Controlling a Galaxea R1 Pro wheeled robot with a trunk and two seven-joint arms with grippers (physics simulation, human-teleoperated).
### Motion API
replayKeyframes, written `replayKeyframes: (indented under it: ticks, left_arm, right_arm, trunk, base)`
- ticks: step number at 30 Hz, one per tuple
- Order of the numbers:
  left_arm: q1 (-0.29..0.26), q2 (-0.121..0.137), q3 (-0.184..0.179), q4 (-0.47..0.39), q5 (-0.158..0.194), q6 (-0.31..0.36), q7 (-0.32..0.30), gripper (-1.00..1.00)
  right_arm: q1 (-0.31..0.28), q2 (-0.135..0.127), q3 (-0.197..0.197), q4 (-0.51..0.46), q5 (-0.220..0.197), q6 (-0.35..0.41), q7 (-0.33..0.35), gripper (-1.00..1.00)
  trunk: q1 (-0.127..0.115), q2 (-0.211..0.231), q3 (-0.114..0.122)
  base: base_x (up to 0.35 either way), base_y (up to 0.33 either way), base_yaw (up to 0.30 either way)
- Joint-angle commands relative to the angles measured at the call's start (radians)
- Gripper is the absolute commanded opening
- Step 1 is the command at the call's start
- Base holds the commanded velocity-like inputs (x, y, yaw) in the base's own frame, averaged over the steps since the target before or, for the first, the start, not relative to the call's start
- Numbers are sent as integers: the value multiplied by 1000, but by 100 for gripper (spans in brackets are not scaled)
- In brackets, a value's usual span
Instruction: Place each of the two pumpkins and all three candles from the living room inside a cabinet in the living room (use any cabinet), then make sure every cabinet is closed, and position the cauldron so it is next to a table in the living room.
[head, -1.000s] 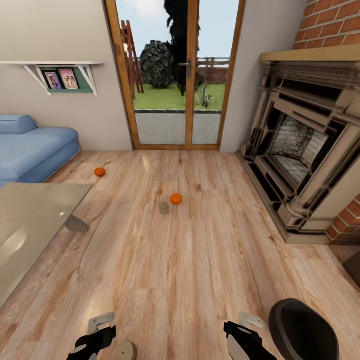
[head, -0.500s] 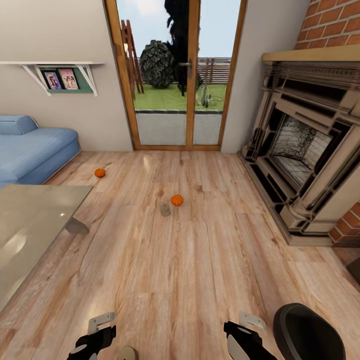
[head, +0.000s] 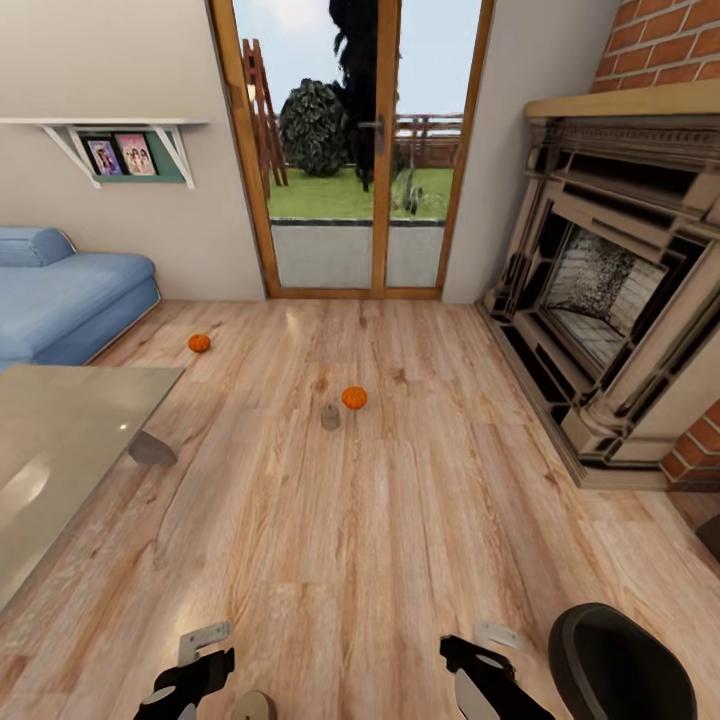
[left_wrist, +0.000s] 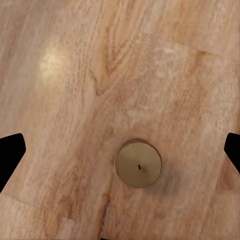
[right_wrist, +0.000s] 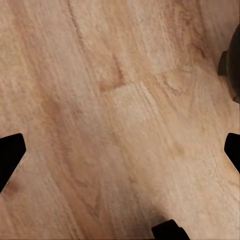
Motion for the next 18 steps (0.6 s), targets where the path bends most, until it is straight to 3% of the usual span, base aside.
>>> replayKeyframes:
  ticks: [1,6,18]
  left_arm:
    - [-1,1,-8,-2,7,4,10,100]
    - [-1,-20,-9,-1,3,5,8,100]
    - [-1,-23,-11,-1,4,9,7,100]
  right_arm:
    - [0,-1,8,-2,-5,0,10,100]
    - [-1,-5,9,-2,-4,-5,42,100]
    - [-1,-3,9,-13,-3,-2,43,100]
  trunk:
    - [4,-8,-4]
    - [23,-43,-20]
    - [69,-127,-57]
  base:
    - [0,0,0]
    - [0,0,0]
    - [0,0,0]
